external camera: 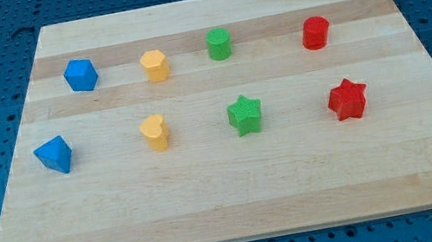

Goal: Push the yellow hexagon a bit left

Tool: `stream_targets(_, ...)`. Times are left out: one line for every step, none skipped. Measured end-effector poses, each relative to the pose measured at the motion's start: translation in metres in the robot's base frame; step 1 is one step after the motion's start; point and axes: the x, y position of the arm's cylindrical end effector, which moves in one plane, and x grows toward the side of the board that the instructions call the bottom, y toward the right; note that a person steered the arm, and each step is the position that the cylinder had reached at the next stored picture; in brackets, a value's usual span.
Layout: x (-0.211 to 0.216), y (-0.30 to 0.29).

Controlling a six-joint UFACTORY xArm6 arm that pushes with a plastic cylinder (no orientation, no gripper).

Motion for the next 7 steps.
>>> stream_targets(-0.001,-0.022)
stream_targets(-0.012,-0.038)
stream_targets(0.038,-0.031)
stream_targets(0.089,-0.031)
stream_targets(0.117,-0.067)
stream_targets(0.127,-0.144)
stream_targets(0.128,-0.242)
